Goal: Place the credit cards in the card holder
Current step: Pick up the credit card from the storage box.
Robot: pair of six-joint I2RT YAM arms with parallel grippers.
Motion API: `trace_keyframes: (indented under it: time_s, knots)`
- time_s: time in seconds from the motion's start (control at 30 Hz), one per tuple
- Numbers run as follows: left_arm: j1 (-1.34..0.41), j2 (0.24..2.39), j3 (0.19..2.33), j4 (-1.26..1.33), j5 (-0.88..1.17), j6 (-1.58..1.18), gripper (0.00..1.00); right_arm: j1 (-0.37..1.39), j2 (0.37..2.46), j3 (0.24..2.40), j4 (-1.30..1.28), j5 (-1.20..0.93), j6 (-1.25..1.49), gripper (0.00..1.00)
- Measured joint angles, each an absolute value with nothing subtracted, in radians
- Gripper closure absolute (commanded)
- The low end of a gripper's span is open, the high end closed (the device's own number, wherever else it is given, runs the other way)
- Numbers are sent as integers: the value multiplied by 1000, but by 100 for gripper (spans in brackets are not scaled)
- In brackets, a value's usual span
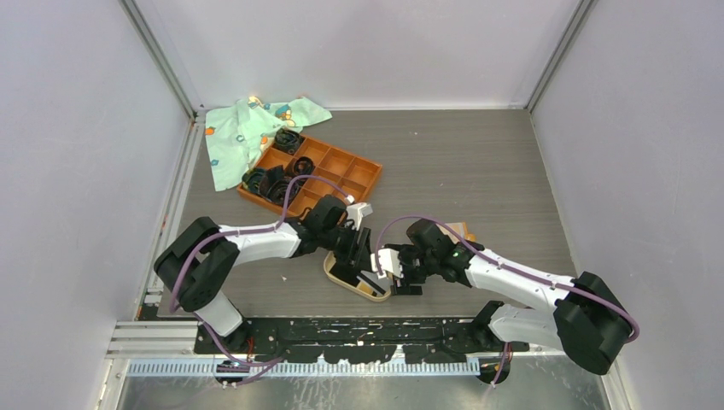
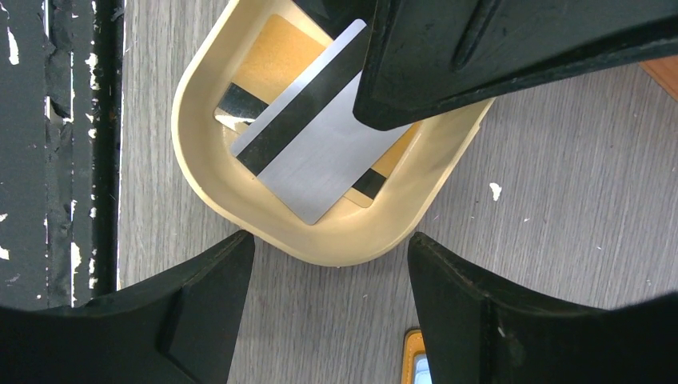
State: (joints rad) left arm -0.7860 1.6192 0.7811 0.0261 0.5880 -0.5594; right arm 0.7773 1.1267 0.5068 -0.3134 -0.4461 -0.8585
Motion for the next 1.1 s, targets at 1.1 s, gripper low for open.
trace_keyframes:
  time_s: [1.1]
  knots:
    - [-792, 1667, 803, -27, 576, -521, 49, 777, 1127, 507, -306, -446, -857, 25]
